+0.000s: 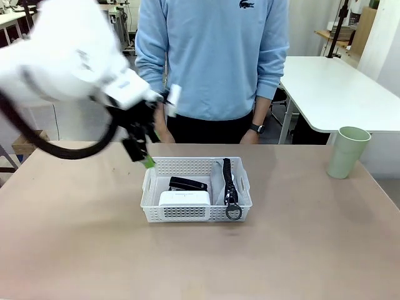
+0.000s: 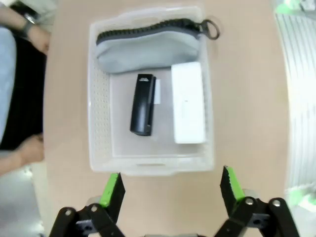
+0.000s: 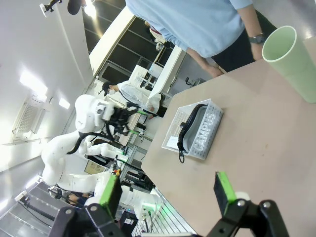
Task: Efficiently arrange items inside the basket to fit them all.
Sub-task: Pick up the Stapler and place it inside the Organizing basket, then pick up the Reusable plastic cup and place it inside the Organizing basket.
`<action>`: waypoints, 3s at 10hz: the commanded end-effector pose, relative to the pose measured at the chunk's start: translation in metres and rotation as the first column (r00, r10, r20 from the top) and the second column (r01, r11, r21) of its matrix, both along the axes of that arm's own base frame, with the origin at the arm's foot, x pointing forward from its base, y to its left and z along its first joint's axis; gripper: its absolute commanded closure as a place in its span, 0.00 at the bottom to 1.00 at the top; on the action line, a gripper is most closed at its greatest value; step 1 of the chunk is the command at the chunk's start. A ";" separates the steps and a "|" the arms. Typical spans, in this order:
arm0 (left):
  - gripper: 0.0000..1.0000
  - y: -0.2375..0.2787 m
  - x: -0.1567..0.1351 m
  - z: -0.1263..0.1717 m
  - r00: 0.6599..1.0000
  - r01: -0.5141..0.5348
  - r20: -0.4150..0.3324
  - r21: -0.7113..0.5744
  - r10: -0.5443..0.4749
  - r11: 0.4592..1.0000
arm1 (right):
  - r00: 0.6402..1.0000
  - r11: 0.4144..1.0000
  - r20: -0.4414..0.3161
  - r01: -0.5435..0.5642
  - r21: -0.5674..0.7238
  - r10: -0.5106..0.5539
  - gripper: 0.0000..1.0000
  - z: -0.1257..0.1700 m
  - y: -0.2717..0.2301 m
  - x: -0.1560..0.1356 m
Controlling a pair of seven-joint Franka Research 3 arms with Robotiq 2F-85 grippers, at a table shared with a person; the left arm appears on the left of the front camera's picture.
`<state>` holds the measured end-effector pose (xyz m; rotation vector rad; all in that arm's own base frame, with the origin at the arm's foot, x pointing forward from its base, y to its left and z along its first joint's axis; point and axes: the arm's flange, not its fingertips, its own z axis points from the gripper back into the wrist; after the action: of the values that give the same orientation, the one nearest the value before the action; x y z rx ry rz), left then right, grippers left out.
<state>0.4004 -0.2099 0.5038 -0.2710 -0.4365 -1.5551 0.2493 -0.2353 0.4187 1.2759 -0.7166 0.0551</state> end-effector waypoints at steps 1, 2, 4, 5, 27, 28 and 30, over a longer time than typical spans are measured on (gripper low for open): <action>0.00 0.085 -0.032 0.018 0.982 -0.145 -0.151 -0.217 0.114 0.965 | 0.999 1.000 0.036 0.007 0.011 -0.007 0.00 0.003 0.000 0.003; 0.00 0.129 -0.035 0.024 0.948 -0.261 -0.263 -0.325 0.179 0.909 | 0.999 1.000 0.036 0.007 0.011 -0.007 0.00 0.003 0.000 0.003; 0.00 0.230 -0.025 0.010 0.830 -0.456 -0.532 -0.477 0.166 0.751 | 0.999 1.000 0.036 0.007 0.011 -0.007 0.00 0.003 0.000 0.003; 0.00 0.277 -0.012 -0.008 0.748 -0.528 -0.654 -0.485 0.111 0.697 | 0.999 1.000 0.036 0.007 0.011 -0.007 0.00 0.003 0.000 0.003; 0.00 0.378 -0.025 -0.087 0.629 -0.646 -0.777 -0.542 -0.028 0.537 | 0.586 0.885 0.738 0.073 -0.460 0.335 0.00 0.009 0.027 0.039; 0.00 0.378 -0.025 -0.087 0.629 -0.646 -0.777 -0.542 -0.028 0.537 | 0.514 0.862 0.784 0.155 -0.483 0.347 0.00 0.005 0.028 0.043; 0.00 0.378 -0.025 -0.087 0.629 -0.646 -0.777 -0.542 -0.028 0.537 | 0.492 0.803 0.781 0.238 -0.546 0.385 0.00 -0.001 0.035 0.043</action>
<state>0.3777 0.1699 0.4164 -1.3941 -0.4832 -0.6271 0.2910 -0.2058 0.4312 0.6879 -1.2771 1.0321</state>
